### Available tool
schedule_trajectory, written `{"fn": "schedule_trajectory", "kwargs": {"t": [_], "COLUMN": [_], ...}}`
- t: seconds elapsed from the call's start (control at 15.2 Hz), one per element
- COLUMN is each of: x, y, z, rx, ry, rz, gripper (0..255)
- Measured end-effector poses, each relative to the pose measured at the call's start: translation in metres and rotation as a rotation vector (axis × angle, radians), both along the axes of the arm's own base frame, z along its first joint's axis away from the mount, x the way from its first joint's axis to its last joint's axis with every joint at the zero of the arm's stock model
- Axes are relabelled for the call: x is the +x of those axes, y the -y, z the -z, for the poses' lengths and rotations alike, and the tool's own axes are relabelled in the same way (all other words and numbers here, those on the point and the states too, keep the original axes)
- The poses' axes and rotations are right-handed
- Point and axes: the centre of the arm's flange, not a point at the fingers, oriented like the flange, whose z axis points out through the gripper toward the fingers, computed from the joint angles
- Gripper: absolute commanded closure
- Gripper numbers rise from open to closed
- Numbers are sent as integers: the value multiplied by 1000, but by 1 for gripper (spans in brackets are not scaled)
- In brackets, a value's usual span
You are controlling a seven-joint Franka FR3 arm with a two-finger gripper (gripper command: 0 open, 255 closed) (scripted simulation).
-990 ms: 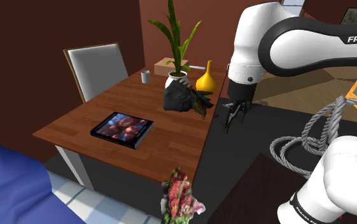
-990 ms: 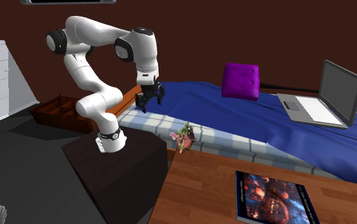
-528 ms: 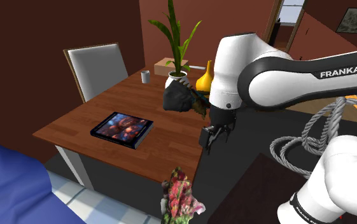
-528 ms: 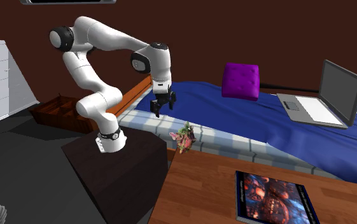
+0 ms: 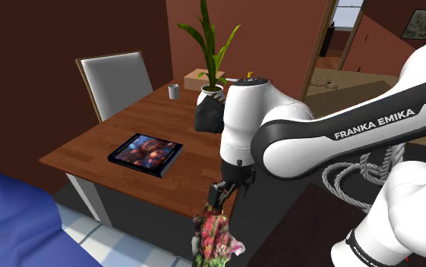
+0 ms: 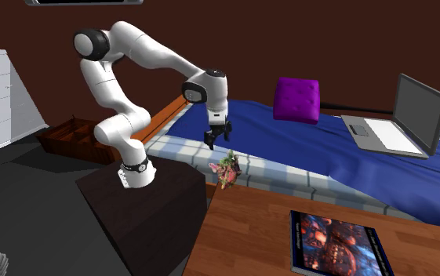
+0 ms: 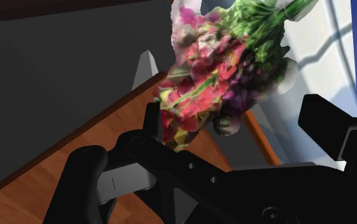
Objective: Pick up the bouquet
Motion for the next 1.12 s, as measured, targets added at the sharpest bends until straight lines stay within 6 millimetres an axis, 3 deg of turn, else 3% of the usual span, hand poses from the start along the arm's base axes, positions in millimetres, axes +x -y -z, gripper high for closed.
{"fn": "schedule_trajectory", "kwargs": {"t": [0.59,1.12], "x": [23,22], "y": [-92,-102], "z": [67,110], "rx": [25,29], "ry": [12,13], "rz": [23,27], "gripper": [0,0]}}
